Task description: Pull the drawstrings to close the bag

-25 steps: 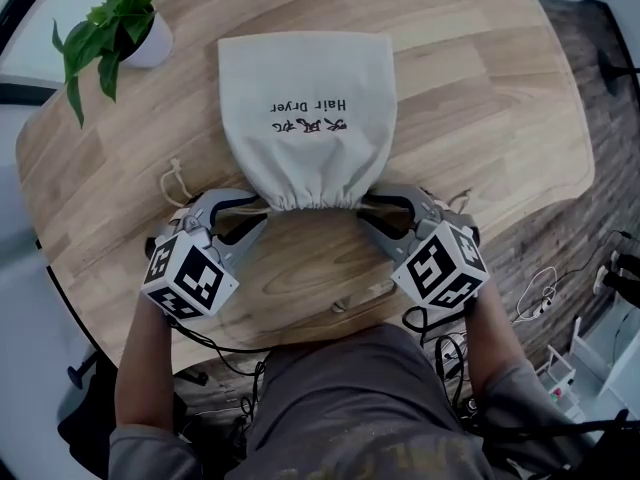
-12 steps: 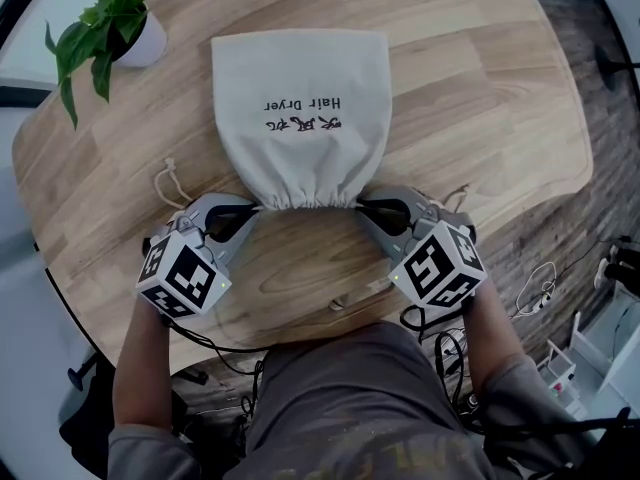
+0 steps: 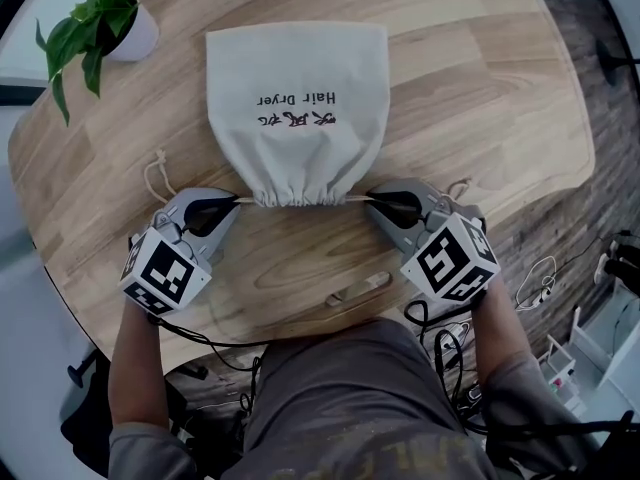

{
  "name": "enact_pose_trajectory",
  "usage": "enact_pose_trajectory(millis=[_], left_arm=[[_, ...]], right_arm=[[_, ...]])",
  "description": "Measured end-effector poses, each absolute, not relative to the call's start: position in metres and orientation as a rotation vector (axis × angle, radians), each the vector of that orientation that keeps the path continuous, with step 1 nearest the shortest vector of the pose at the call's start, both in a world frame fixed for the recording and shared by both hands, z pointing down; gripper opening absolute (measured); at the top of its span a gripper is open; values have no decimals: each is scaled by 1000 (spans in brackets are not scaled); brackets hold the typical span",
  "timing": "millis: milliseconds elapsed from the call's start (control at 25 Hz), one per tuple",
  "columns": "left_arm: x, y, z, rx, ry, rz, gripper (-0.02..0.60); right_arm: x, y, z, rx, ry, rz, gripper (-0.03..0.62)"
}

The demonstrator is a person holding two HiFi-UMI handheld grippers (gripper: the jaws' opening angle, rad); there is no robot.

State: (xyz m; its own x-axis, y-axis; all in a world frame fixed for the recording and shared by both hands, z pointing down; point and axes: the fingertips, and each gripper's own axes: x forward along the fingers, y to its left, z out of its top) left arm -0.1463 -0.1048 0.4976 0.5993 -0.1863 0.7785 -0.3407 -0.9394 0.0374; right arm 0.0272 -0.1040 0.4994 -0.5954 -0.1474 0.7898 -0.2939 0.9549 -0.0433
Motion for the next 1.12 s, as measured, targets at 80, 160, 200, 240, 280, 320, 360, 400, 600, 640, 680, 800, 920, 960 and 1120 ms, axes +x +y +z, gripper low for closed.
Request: enact_pose_trajectory(millis=[80,160,200,240,280,320,360,400,600,640,680,800,920,960,1120], left_arm=[[-151,-104,498,2629,-452,1244,5],[-153,-105,497,2630,-454,1235,5],[-155,-105,497,2627,-458,1234,5],[-159,-106,497,2617,-466,1235,5],[-163,-106,498,2604,-474,1234,5],[-166,-106,498,2595,-481,1232,5],[-168,-106,498,2592,-484,1231,5],[-169,-106,498,2591,-484,1231,5],[-168,-108,498,2575,-502,1216,5],[-167,-108,498,2567,-513,1212,5],[-167,-109,497,2561,-525,1206,5],[-164,-112,487,2556,-580,1166,5],[-161,-118,462,2573,-658,1134,5],[-161,-122,450,2584,-693,1114,5],[-164,-147,384,2657,-881,1022,5]], right_arm=[[33,-106,499,314,-2219,210,37],[39,-107,499,321,-2217,211,35],[42,-107,499,326,-2215,212,35],[45,-107,499,330,-2213,214,35],[48,-106,499,332,-2212,216,35],[51,-106,499,332,-2212,218,35],[53,-106,499,331,-2213,219,35],[54,-106,499,331,-2215,220,35],[54,-107,499,341,-2238,253,35],[54,-107,499,347,-2241,269,35],[55,-108,499,357,-2242,288,35],[57,-113,498,402,-2255,354,35],[59,-120,476,452,-2298,404,35],[60,-125,462,470,-2320,404,35],[56,-155,384,559,-2429,309,35]])
